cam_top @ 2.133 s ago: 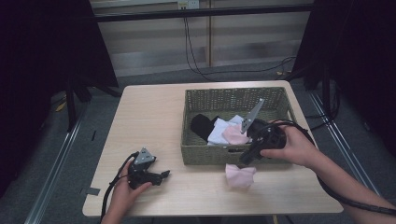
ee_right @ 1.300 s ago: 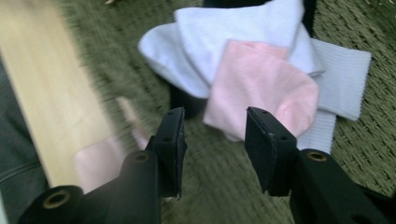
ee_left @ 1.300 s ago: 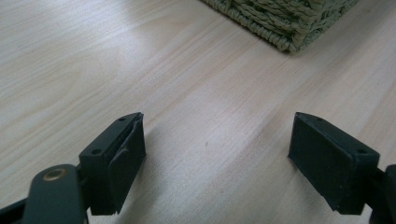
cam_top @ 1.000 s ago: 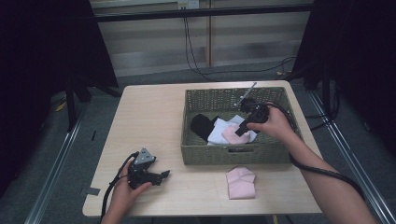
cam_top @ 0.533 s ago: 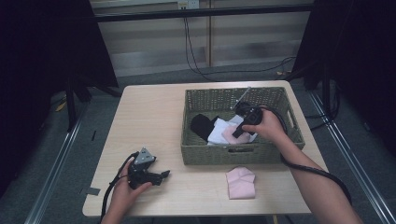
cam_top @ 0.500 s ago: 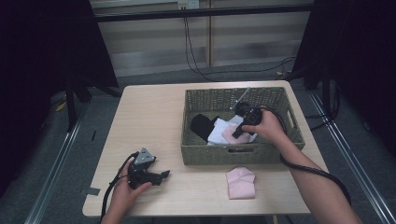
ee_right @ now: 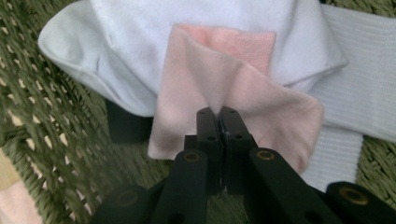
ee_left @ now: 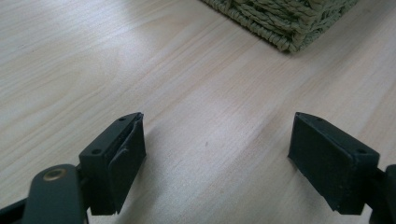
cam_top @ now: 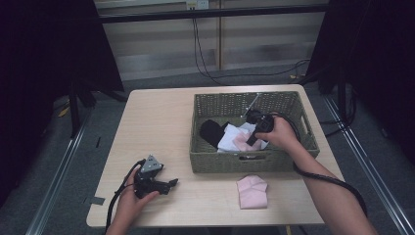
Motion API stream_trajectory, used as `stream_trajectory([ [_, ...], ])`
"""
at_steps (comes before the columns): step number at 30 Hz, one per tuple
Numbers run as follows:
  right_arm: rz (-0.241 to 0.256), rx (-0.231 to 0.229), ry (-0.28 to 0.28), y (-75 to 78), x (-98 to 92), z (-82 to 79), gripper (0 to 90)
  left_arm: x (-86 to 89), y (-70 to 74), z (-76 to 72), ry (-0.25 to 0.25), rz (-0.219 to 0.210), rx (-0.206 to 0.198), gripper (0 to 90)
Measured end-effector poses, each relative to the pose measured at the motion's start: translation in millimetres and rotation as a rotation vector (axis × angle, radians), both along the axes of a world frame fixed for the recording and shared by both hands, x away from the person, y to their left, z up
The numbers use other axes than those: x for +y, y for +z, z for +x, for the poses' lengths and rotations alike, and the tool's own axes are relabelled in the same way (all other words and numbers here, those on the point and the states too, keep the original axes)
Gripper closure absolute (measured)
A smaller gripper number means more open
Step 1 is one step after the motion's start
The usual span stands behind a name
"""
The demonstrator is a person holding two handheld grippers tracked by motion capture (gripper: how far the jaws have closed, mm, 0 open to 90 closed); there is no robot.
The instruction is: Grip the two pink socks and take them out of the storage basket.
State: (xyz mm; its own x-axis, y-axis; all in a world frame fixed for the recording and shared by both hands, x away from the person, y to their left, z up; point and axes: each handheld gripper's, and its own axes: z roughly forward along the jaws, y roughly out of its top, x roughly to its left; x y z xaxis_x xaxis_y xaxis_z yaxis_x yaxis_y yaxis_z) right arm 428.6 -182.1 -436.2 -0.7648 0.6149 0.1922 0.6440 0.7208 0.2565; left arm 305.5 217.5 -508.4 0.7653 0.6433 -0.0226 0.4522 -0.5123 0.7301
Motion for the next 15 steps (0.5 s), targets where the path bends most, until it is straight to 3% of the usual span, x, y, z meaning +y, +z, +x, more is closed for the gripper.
stream_trajectory([
  [15, 0.068, -0.031, -0.012, 49.0, -20.5, -7.5, 88.3, 0.0, 0.0, 0.0, 0.0, 0.0, 0.0, 18.2],
])
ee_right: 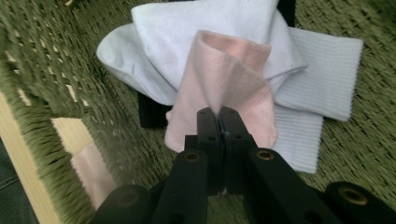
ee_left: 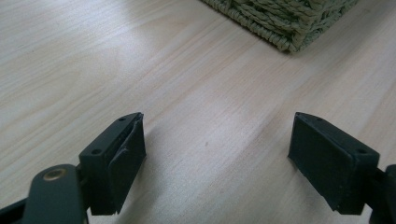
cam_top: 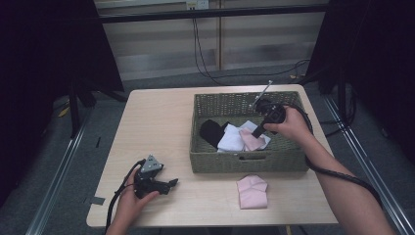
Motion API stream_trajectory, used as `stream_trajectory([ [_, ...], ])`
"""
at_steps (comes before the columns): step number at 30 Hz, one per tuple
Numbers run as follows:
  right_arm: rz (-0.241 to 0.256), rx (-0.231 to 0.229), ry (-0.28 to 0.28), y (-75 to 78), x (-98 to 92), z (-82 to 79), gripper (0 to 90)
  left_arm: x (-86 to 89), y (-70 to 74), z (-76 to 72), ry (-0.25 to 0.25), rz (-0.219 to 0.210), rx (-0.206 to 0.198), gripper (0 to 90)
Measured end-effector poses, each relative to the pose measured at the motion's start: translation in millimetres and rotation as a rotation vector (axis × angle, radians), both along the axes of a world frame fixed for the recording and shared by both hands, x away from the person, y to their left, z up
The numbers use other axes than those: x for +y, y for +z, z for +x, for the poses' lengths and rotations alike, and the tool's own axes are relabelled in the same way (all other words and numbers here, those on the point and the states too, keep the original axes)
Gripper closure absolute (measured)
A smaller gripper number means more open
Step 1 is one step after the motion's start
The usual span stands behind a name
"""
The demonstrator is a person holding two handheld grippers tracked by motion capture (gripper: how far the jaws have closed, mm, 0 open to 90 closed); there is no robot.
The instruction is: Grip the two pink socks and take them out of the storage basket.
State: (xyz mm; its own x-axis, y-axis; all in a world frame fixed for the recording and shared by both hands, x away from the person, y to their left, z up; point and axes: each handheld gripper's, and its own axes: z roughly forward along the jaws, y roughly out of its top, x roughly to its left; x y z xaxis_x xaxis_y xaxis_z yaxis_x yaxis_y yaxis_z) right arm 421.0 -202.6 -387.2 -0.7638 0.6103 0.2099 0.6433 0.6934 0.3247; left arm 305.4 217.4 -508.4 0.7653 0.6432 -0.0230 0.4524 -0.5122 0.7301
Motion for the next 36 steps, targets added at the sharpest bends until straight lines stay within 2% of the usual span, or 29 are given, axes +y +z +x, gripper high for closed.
stream_trajectory([
  [14, 0.013, -0.035, -0.014, 46.0, -17.4, -5.8, 88.3, 0.0, 0.0, 0.3, 0.0, 0.0, -0.007, 18.2],
  [17, 0.029, -0.038, -0.022, 55.3, -20.5, -8.3, 88.3, 0.0, 0.0, 0.3, 0.0, 0.0, -0.007, 18.2],
  [36, 0.031, -0.064, 0.029, 112.3, -34.7, -32.6, 88.2, 0.0, 0.0, 0.3, 0.0, 0.0, -0.006, 18.2],
])
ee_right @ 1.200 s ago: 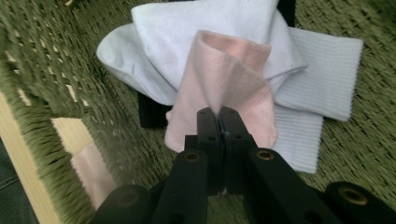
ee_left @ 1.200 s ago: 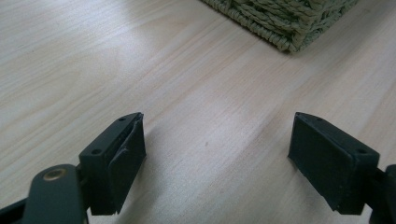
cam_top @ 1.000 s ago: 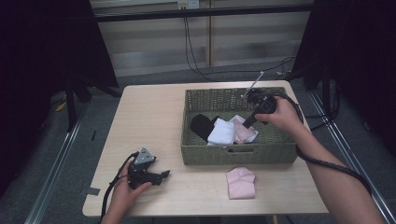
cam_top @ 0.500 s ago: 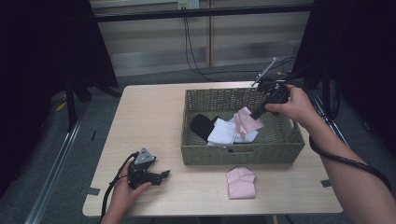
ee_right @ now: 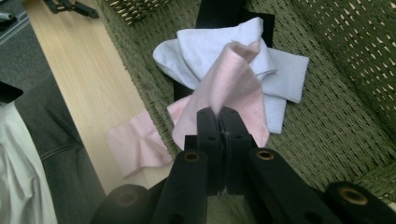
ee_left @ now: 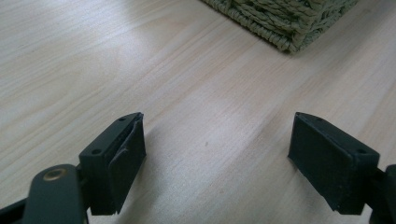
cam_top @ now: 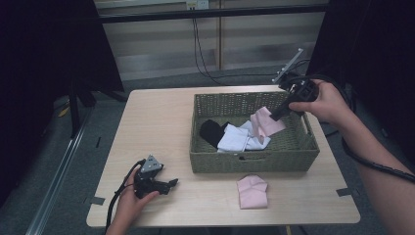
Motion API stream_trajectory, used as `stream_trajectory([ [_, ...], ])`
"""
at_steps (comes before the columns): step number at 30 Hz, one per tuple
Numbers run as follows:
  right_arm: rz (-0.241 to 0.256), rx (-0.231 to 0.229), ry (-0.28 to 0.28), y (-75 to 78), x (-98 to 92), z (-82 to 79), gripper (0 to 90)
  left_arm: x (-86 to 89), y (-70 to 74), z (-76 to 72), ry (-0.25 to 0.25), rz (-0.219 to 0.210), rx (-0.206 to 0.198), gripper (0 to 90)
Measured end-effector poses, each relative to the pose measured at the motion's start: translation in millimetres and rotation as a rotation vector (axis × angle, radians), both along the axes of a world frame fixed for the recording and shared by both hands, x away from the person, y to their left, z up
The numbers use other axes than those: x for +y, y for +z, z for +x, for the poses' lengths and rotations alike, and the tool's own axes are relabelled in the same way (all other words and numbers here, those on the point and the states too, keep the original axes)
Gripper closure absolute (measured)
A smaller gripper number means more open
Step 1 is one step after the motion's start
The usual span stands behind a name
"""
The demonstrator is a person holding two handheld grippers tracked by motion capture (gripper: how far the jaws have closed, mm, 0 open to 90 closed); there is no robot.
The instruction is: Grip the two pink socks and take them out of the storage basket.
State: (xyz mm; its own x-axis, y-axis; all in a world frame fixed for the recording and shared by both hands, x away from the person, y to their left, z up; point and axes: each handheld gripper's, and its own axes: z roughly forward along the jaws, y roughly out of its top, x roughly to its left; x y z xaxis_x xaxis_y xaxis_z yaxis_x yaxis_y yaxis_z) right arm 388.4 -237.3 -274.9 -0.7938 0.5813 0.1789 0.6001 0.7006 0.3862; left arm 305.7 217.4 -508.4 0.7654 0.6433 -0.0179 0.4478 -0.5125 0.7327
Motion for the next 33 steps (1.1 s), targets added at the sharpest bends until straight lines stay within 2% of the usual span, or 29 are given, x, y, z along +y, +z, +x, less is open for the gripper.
stream_trajectory([
  [15, 0.014, -0.001, 0.076, 30.5, -5.4, -26.5, 88.1, 0.0, 0.0, 0.0, 0.0, 0.0, 0.0, 18.2],
  [20, 0.032, -0.011, 0.09, 40.7, -8.3, -35.0, 88.1, 0.0, 0.0, 0.0, 0.0, 0.0, 0.0, 18.2],
  [28, 0.051, -0.029, 0.106, 50.2, -9.1, -46.2, 88.0, 0.0, 0.0, 0.0, 0.0, 0.0, 0.0, 18.2],
  [33, 0.052, -0.031, 0.14, 48.9, -5.5, -55.2, 88.0, 0.0, 0.0, 0.0, 0.0, 0.0, 0.0, 18.2],
])
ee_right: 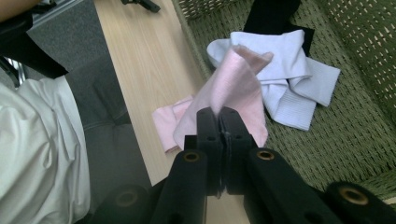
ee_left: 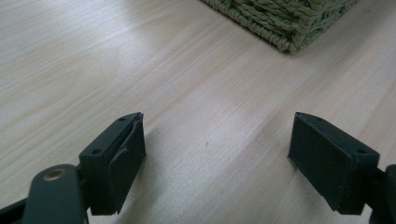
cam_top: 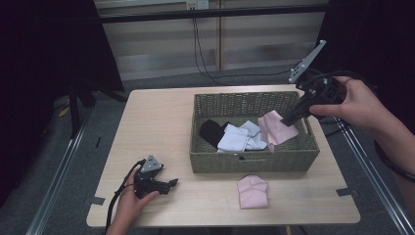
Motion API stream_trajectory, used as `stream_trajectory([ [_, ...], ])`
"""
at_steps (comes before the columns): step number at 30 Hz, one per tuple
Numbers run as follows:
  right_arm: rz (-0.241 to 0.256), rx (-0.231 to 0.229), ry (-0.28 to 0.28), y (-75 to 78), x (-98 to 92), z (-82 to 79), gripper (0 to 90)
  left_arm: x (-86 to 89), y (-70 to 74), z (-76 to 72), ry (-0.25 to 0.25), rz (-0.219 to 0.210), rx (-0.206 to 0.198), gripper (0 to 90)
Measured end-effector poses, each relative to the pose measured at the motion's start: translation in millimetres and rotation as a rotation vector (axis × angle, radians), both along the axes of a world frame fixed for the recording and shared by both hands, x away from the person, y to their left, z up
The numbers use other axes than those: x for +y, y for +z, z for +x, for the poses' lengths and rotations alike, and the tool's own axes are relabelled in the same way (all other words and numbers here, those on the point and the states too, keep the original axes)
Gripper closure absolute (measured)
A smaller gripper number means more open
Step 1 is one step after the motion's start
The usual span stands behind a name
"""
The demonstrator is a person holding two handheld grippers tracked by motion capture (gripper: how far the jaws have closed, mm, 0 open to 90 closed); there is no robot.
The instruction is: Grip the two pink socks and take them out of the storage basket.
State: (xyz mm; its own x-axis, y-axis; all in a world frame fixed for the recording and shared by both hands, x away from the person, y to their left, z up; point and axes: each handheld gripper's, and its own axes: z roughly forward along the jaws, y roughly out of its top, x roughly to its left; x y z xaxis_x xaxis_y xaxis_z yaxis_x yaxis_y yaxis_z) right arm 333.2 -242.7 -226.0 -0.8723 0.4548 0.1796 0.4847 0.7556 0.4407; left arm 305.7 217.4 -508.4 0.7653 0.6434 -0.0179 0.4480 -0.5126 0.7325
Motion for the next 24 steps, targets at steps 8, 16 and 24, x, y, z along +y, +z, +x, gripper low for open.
stream_trajectory([
  [8, 0.025, 0.004, 0.042, -2.1, 1.6, -13.6, 87.9, 0.0, 0.0, 0.0, 0.0, 0.0, -0.001, 18.2],
  [16, 0.037, 0.006, 0.077, -6.7, 5.4, -25.4, 87.8, 0.0, -0.1, 0.0, 0.0, 0.0, -0.001, 18.2],
  [24, 0.053, 0.023, 0.117, -20.5, 14.7, -32.3, 87.7, 0.0, -0.1, -0.3, 0.0, 0.0, 0.006, 18.2],
])
